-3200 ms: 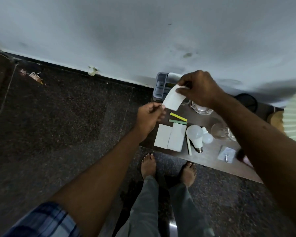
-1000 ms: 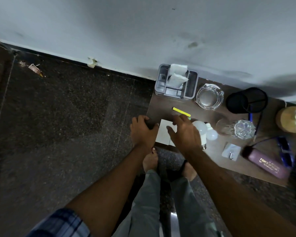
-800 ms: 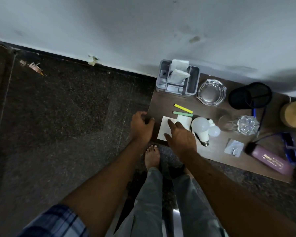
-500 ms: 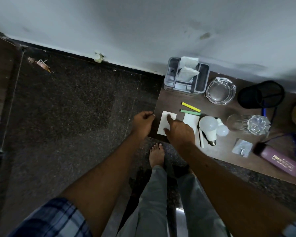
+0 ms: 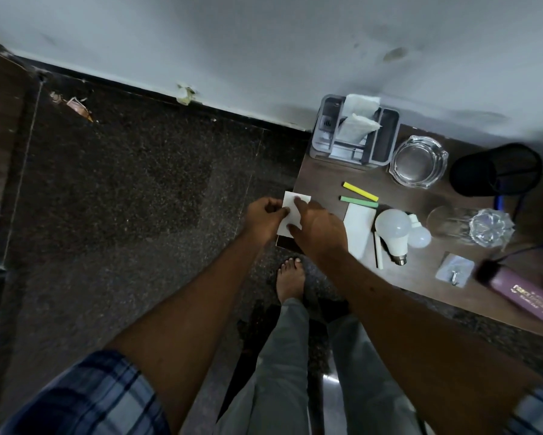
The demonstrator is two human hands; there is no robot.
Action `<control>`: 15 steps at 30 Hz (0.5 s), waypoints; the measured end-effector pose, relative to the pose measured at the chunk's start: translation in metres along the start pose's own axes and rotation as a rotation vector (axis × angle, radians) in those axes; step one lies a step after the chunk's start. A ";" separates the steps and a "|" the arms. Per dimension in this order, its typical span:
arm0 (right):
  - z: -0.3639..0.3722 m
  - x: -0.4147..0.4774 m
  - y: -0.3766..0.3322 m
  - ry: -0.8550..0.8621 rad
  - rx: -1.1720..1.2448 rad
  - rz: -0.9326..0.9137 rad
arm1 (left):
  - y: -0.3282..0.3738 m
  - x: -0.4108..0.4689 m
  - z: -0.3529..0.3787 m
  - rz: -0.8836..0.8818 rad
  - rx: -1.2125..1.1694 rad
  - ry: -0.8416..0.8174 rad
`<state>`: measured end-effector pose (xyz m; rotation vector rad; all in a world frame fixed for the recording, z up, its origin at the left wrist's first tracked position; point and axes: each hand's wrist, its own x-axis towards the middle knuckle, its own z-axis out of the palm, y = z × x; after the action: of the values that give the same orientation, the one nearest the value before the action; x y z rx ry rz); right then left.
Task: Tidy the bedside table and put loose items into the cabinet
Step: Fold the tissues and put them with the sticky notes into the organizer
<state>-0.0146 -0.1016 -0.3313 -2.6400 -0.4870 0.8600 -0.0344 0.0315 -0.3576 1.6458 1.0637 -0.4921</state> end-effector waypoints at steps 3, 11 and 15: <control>-0.009 -0.001 0.006 0.096 0.125 -0.075 | 0.003 -0.002 -0.004 0.055 0.025 0.003; -0.055 0.010 0.025 0.083 0.192 -0.181 | 0.022 -0.015 -0.016 0.350 0.138 -0.184; -0.077 0.012 0.029 0.019 0.209 -0.223 | 0.037 -0.017 -0.013 0.432 0.185 -0.273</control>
<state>0.0477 -0.1376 -0.2901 -2.3495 -0.6363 0.7703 -0.0152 0.0351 -0.3197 1.8448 0.4527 -0.5179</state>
